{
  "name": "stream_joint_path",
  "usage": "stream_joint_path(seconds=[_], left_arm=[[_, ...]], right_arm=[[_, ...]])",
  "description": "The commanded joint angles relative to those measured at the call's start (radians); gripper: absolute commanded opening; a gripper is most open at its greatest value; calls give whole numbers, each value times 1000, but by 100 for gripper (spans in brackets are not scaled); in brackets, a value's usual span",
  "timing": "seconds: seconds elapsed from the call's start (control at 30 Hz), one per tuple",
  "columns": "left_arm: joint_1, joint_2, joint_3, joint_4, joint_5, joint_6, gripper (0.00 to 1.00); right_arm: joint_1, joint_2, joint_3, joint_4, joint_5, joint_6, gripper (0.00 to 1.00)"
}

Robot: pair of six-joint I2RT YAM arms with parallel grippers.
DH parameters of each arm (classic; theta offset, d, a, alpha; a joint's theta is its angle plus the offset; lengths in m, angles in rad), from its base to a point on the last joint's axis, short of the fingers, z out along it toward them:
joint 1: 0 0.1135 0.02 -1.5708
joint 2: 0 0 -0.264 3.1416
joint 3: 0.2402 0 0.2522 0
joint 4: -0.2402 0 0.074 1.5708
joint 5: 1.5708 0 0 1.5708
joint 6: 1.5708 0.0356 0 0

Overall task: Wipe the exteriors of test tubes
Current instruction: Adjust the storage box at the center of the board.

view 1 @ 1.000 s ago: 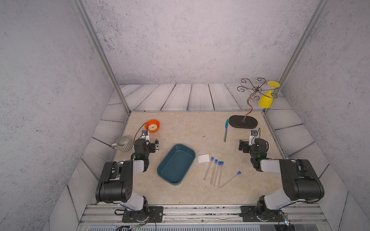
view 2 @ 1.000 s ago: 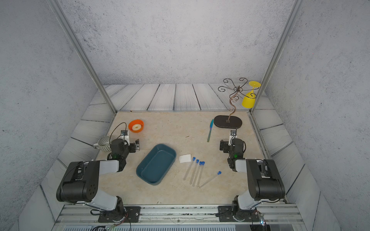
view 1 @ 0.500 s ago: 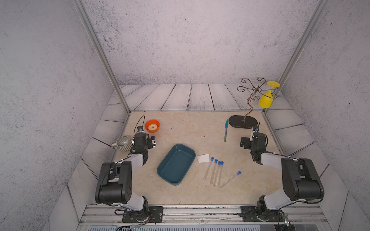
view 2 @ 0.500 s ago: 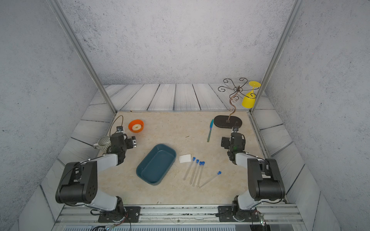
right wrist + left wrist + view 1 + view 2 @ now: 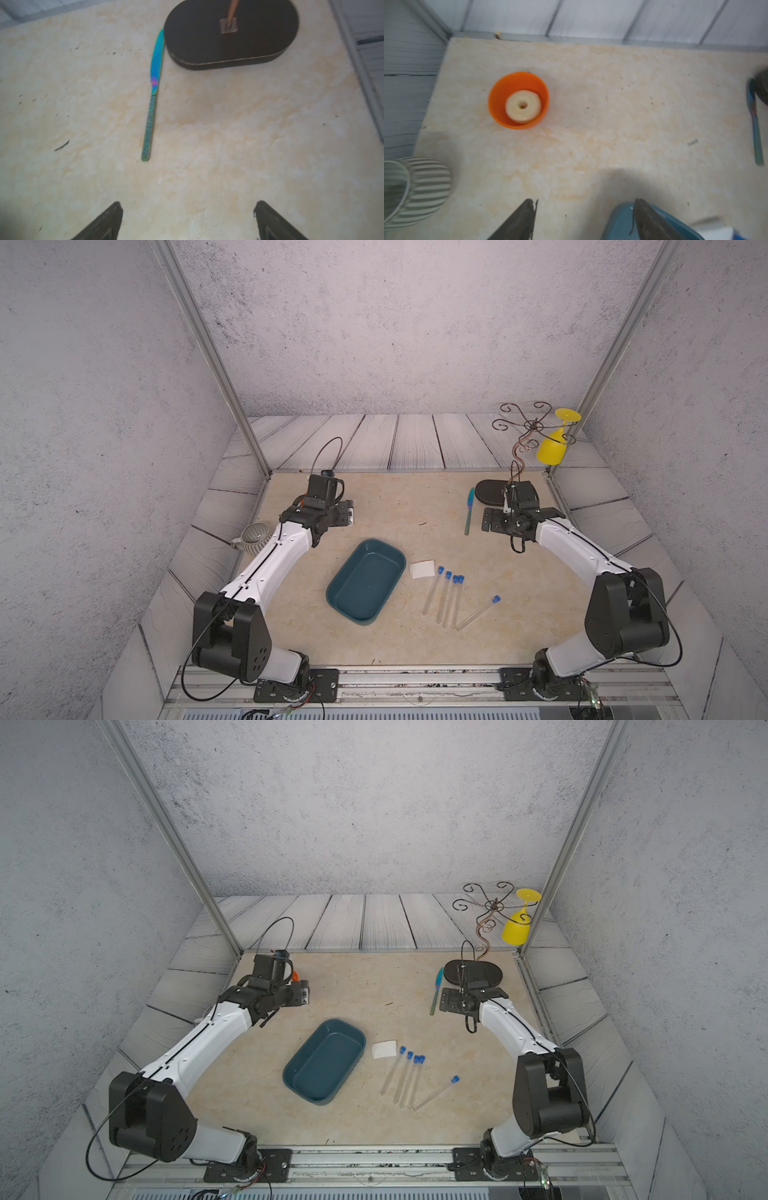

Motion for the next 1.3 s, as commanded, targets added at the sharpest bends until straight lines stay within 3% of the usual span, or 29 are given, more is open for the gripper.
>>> stream_joint_path(seconds=[0.0,0.27,0.5,0.7,1.0,1.13,1.27], left_arm=[[-97,-13,54,-234,64,39,73],[-322,36,62,-349,194,66,67],[-471,131,48,-358,188,47,59],[-478,218,36,-347,140,29,59],[-468,299,33,-348,-77,-31,54],[-418,294,25,-370,-126,-64,52],[-337,253,24,-370,-106,-65,53]], right_arm=[[56,-1,29,-120,-107,-32,99],[190,51,84,-203,-208,-114,100],[290,102,83,-231,-202,-119,97],[299,146,88,-235,-221,-106,94],[299,152,69,-229,-229,-111,92],[300,163,74,-230,-248,-124,90],[321,193,93,-234,-280,-137,89]])
